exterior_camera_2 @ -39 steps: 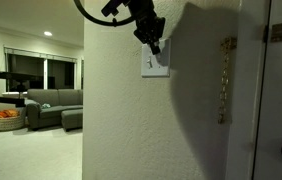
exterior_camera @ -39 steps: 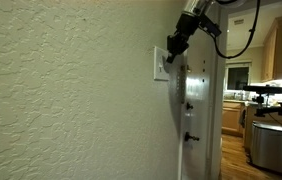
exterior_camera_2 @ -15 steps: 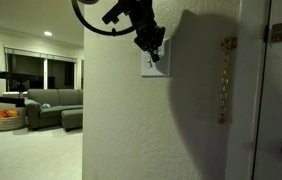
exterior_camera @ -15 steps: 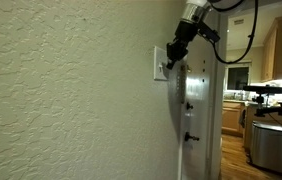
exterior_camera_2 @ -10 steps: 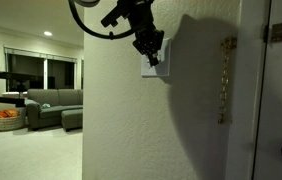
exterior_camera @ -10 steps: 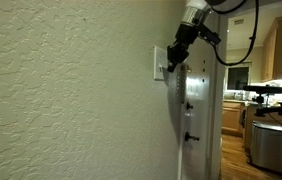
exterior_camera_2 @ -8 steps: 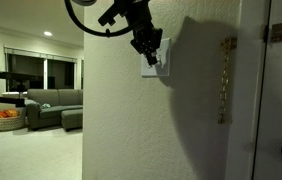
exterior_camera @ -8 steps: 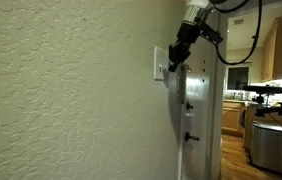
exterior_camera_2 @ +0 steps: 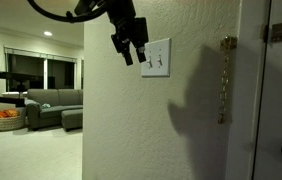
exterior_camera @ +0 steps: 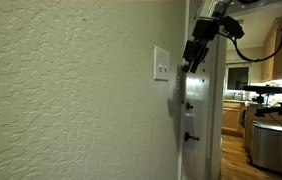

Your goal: Turn off the switch on the right

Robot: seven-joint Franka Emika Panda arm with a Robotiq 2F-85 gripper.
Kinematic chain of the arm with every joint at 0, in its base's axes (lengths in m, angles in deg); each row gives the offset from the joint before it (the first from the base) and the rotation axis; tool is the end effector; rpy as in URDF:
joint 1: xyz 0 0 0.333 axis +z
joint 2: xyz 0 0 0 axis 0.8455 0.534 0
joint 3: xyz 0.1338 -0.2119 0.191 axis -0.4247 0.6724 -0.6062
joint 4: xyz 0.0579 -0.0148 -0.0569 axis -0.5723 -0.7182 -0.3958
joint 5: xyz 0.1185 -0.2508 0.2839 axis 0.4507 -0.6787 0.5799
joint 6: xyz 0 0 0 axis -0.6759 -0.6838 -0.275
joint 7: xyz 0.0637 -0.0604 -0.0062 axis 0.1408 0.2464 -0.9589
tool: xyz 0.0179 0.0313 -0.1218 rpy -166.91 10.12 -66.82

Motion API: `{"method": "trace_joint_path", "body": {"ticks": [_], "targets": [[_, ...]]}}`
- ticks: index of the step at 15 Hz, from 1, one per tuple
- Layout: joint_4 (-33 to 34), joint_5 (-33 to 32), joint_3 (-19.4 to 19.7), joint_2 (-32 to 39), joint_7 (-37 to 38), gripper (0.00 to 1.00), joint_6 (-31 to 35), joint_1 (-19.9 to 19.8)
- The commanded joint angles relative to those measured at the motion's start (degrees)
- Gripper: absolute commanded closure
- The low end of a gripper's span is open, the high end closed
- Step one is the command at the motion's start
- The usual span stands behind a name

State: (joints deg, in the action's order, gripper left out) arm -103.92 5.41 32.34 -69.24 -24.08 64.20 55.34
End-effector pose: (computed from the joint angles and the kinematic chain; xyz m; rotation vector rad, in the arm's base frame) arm 0.5056 -0.0520 0.6627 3.0045 -0.1041 0.6178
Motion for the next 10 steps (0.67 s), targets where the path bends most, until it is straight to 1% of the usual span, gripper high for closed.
{"method": "trace_joint_path", "body": {"ticks": [1, 2, 3, 6, 7, 10], "targets": [[-5.5, -0.4, -0.2, -4.7, -1.0, 0.05, -4.1, 0.0], [-6.0, -0.4, -0.3, -5.1, -0.9, 0.01, -5.3, 0.0], [-6.5, -0.4, -0.3, -5.4, -0.9, 0.00, -6.3, 0.0], [-7.3, -0.7, -0.5, -6.4, -0.4, 0.00, -8.9, -0.1], [-4.4, 0.0, -0.4, -3.2, -0.3, 0.00, -7.3, 0.0], [-4.4, 0.1, -0.4, -3.0, -0.3, 0.00, -7.4, 0.0]]}}
